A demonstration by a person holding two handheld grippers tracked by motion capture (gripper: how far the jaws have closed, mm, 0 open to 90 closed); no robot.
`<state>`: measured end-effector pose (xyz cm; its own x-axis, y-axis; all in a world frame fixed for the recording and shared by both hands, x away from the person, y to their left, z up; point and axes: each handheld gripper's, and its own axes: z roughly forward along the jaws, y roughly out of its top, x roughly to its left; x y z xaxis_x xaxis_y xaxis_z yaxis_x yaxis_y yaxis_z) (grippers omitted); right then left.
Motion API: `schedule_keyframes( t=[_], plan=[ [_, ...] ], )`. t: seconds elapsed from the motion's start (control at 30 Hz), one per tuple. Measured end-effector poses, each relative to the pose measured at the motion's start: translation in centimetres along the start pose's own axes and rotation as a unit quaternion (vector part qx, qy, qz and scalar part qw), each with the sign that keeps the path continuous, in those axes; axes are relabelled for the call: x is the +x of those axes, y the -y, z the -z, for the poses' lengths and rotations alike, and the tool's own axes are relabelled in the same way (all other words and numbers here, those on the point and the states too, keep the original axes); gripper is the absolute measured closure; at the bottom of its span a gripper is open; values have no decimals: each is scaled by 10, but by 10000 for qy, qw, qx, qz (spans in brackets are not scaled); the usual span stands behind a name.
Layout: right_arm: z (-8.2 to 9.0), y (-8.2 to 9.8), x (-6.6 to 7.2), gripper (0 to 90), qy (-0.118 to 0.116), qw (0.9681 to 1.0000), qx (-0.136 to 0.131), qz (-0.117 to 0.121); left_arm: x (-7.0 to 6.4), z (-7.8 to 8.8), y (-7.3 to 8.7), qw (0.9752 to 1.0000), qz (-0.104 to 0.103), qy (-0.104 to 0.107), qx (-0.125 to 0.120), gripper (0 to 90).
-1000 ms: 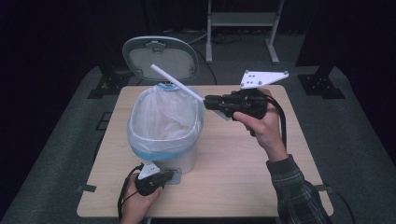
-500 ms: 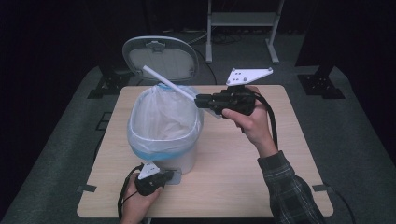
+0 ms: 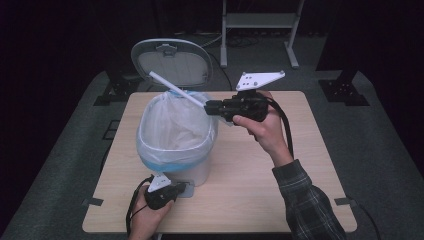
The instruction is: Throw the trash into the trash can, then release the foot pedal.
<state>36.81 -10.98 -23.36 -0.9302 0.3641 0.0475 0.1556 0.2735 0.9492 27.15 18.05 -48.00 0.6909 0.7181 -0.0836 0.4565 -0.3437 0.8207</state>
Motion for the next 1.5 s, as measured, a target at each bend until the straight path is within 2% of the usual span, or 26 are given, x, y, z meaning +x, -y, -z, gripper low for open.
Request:
schedule_keyframes(
  t=[0.3, 0.53, 0.93, 1.23, 1.5],
  plan=[
    [1, 0, 0, 785, -5, 10000, -27, -1, 0, 0, 0, 10000, 1, 1, -1, 890],
    [1, -1, 0, 748, -19, 10000, -80, -11, 0, 0, 0, 10000, 1, 1, -1, 890],
    [10, 1, 0, 746, 47, 10000, -83, 8, 0, 0, 0, 10000, -19, -15, 8, 890],
    [26, 15, -1, 720, 194, 9998, -74, -21, -1, 1, 0, 10000, -17, -16, 6, 890],
    [44, 36, -6, 645, 432, 9990, -31, -133, -5, 4, -3, 10000, -30, 2, -8, 837]
  ],
)
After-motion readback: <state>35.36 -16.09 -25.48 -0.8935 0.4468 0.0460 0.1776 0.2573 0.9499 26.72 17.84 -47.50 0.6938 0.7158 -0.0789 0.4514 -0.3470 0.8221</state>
